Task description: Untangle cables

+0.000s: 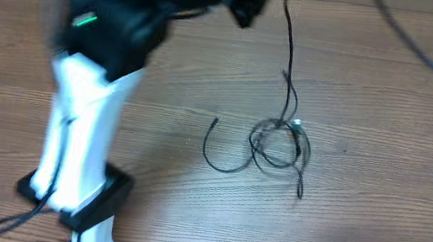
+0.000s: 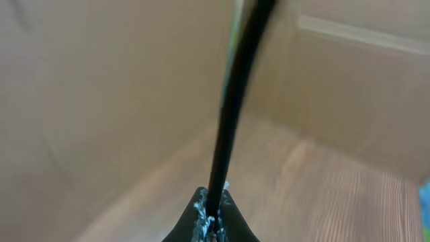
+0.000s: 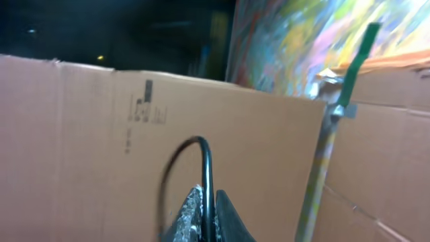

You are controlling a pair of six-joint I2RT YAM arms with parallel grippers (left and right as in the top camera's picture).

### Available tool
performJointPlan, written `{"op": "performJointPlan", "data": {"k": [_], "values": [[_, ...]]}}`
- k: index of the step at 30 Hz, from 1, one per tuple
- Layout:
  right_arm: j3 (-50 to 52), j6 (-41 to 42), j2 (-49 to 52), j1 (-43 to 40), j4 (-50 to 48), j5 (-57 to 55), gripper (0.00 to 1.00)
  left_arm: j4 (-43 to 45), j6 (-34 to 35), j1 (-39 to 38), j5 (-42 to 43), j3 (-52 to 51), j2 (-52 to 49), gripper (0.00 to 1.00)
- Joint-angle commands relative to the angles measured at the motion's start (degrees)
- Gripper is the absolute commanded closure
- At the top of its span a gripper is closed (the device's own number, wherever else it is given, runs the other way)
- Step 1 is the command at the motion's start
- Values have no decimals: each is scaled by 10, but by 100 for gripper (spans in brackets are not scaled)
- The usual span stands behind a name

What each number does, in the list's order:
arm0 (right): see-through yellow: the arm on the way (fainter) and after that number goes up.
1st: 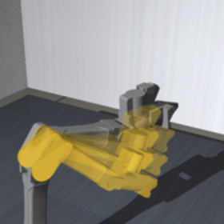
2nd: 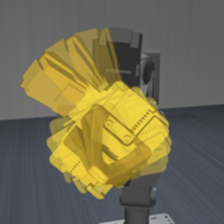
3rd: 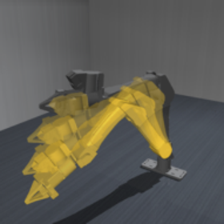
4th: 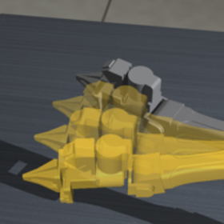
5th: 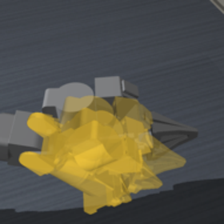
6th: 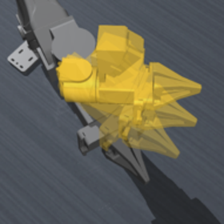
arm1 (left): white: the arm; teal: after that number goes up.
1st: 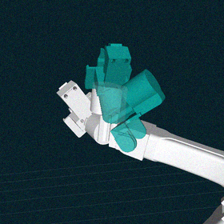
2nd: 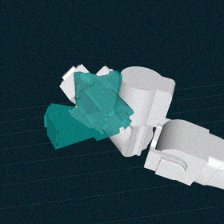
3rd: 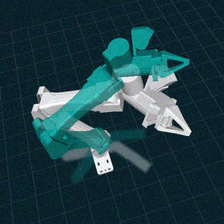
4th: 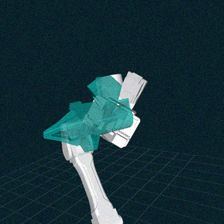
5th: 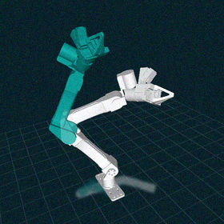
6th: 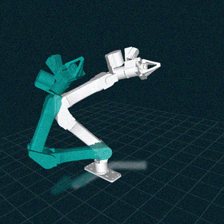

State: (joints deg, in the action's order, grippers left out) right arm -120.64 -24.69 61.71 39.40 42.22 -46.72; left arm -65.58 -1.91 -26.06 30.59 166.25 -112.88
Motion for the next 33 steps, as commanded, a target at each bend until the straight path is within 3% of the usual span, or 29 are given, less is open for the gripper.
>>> {"op": "performJointPlan", "data": {"k": [1,13,18,25,30,31,32,33], "values": [[5,51,-1,-1,21,31,96,0,37,-7,24,1,10,96],[162,172,18,-3,44,89,96,-18,36,3,-10,1,50,96],[211,233,73,-59,45,129,96,-53,27,16,-51,1,50,96],[214,247,178,-259,41,504,96,-111,-21,18,-139,0,41,96],[214,264,258,-361,47,603,96,-111,-22,20,-150,0,40,96],[214,264,272,-375,48,603,79,-111,-22,21,-150,0,40,96],[214,264,283,-388,50,604,24,-112,-22,21,-152,0,38,96],[214,264,291,-398,53,606,0,-113,-22,21,-153,0,36,96]]}}
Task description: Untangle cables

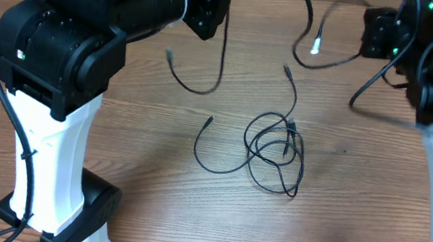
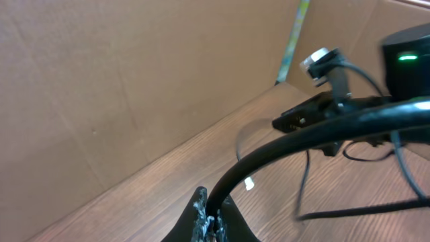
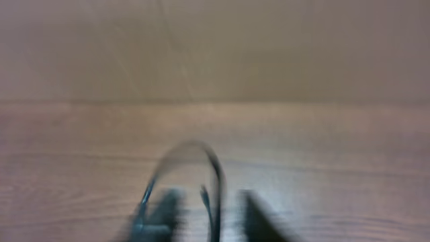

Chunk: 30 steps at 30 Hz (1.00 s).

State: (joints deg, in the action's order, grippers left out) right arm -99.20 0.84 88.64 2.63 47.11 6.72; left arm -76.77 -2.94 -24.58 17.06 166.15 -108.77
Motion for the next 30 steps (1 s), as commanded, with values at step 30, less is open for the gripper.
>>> {"op": "performJointPlan", "data": {"k": [30], "values": [[-231,-162,0,136,212,191,9,9,155,21,-237,0,-97,96]]}}
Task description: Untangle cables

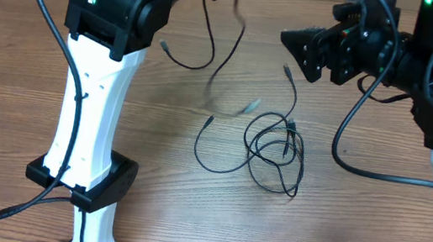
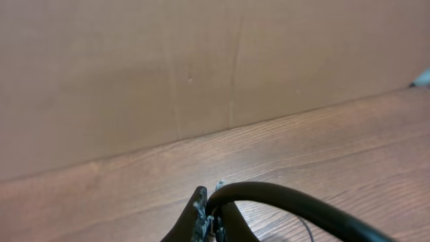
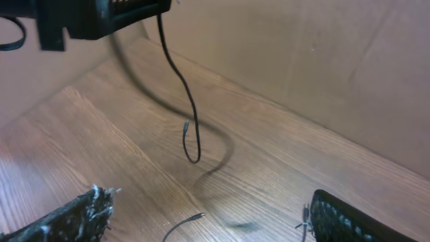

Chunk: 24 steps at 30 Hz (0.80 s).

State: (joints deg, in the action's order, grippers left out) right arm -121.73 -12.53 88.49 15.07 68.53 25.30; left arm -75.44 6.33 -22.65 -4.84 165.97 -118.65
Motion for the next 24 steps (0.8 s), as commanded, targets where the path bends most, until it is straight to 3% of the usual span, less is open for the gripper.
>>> {"op": "performJointPlan", "data": {"k": [1,5,12,17,24], "values": [[-5,-39,2,17,-1,6,9,-10,73,2,-12,2,2,96],[-5,-90,10,41,0,6,11,-25,96,1,28,2,2,96],[-5,-251,39,62,-3,19,13,-31,117,1,97,2,2,96],[-5,-292,65,62,-14,32,13,-46,119,1,113,2,2,96],[-5,-282,106,62,-39,62,13,-52,119,2,108,2,2,96]]}}
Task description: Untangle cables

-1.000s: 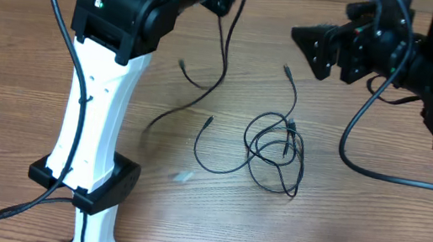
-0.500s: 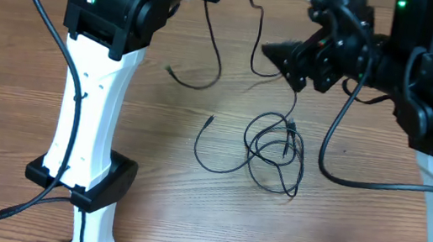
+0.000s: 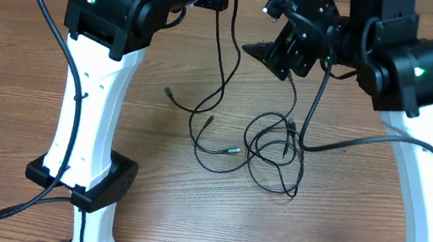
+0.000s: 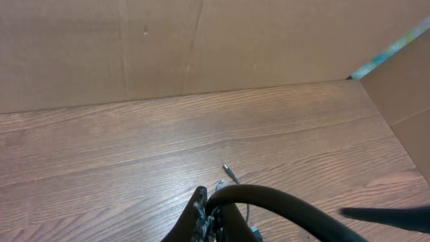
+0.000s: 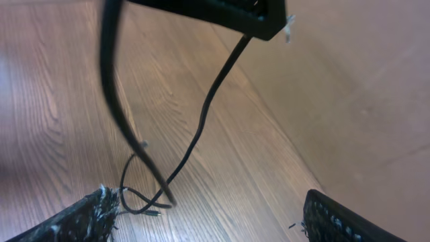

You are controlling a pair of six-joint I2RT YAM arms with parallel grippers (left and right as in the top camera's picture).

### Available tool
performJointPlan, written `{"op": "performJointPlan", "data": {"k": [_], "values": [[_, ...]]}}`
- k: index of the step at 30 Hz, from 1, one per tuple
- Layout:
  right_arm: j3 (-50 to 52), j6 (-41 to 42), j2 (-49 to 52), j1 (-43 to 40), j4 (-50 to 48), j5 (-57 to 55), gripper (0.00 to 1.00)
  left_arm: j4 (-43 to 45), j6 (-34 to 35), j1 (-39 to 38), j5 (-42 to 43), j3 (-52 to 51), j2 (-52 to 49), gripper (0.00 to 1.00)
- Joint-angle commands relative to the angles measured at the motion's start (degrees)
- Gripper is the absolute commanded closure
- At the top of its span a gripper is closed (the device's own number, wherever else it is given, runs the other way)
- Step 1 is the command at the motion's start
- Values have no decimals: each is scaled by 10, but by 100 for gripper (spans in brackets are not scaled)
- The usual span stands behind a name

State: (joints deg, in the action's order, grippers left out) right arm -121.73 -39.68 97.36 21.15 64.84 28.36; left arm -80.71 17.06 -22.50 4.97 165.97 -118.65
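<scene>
My left gripper is high at the back of the table, shut on a black cable (image 3: 225, 71). The cable hangs in two strands, one plug end (image 3: 168, 93) low near the wood. In the left wrist view the fingers (image 4: 199, 208) pinch that cable (image 4: 282, 202). My right gripper (image 3: 271, 44) is open and holds nothing, just right of the hanging strands. Its wrist view shows the wide-apart fingertips (image 5: 91, 215) and the hanging cable (image 5: 201, 128). A tangle of black cables (image 3: 276, 146) lies on the table's middle.
One more loose black cable (image 3: 200, 148) curves on the wood left of the tangle. Cardboard walls (image 4: 201, 47) close off the back of the wooden table (image 3: 375, 203). Both arm bases stand at the near edge.
My right gripper, still open, has moved left and up, close to the hanging cable. The cable in my left gripper was swinging and now hangs lower, one end close to the table.
At first both grippers were shut on cable and the left held a strand rising from the tangle. Then a cable hung between the two raised arms, free of the pile. After that the right gripper was open and the cable dangled from the left alone, as now.
</scene>
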Motion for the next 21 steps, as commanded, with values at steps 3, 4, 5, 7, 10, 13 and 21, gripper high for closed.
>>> {"op": "performJointPlan", "data": {"k": [3,4,5,7,10,13,21], "values": [[-5,-11,30,1,1,68,13,2,12,0,10,2,2,96],[-5,-11,32,2,1,80,13,3,12,0,8,2,2,96],[-5,-11,33,2,1,91,13,4,12,0,5,2,2,96],[-5,-11,33,5,1,101,13,6,12,1,-6,2,2,96],[-5,-11,33,13,1,106,13,7,12,1,-9,2,2,96],[-5,-11,33,25,0,108,14,7,12,1,-7,2,2,96],[-5,-11,40,43,-18,108,96,7,12,1,8,2,2,96]]}}
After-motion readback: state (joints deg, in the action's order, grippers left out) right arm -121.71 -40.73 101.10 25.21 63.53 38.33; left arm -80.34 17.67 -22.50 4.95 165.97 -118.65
